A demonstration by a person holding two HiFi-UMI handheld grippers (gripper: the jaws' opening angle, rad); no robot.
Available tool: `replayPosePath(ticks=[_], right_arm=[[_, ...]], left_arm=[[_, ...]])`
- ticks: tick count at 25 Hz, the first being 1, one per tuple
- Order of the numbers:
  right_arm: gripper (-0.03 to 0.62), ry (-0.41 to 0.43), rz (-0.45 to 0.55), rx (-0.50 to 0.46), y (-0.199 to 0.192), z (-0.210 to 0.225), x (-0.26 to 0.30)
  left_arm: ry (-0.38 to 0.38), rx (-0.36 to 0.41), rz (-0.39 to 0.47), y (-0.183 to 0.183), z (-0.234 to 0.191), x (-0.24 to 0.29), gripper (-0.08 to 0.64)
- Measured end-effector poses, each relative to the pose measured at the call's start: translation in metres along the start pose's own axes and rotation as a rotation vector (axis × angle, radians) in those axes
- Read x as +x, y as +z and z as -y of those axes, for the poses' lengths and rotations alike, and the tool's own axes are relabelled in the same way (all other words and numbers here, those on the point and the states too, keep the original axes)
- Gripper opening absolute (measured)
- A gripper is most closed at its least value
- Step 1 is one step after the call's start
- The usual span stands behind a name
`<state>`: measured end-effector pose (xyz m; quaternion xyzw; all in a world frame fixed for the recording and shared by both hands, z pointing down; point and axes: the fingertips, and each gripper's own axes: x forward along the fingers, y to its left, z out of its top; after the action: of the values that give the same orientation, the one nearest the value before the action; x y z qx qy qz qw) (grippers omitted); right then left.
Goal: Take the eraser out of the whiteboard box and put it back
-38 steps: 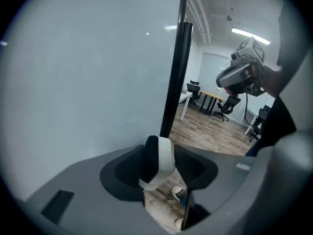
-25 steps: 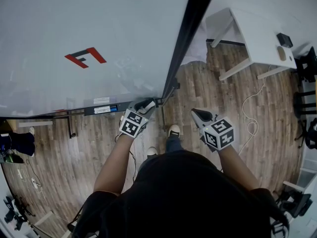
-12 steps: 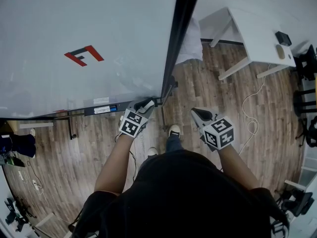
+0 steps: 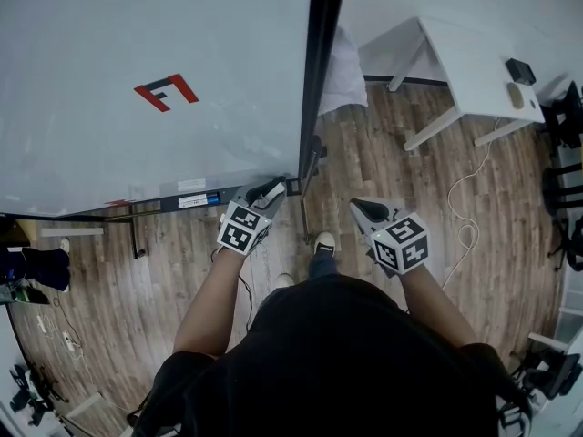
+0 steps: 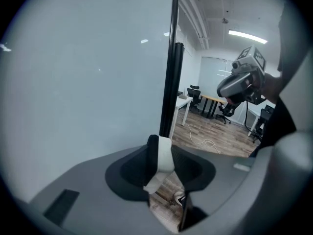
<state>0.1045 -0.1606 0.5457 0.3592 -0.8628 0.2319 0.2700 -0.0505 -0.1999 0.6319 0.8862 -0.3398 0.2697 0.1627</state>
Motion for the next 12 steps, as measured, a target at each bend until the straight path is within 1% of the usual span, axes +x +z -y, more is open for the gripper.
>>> replayPosePath(ticks=[5, 12], right_arm=[[-0.006, -0.011, 0.018, 0.003, -0.001, -0.002, -0.009], [-0.006, -0.02, 0.038, 0.011, -0.006, -0.009, -0.021]], left_arm=[[0.008, 0.011, 0.036, 0.014, 0.004, -0.013, 0.153], [0.013, 0.046, 0.064, 0.032, 0.01, -0.029, 0.153]])
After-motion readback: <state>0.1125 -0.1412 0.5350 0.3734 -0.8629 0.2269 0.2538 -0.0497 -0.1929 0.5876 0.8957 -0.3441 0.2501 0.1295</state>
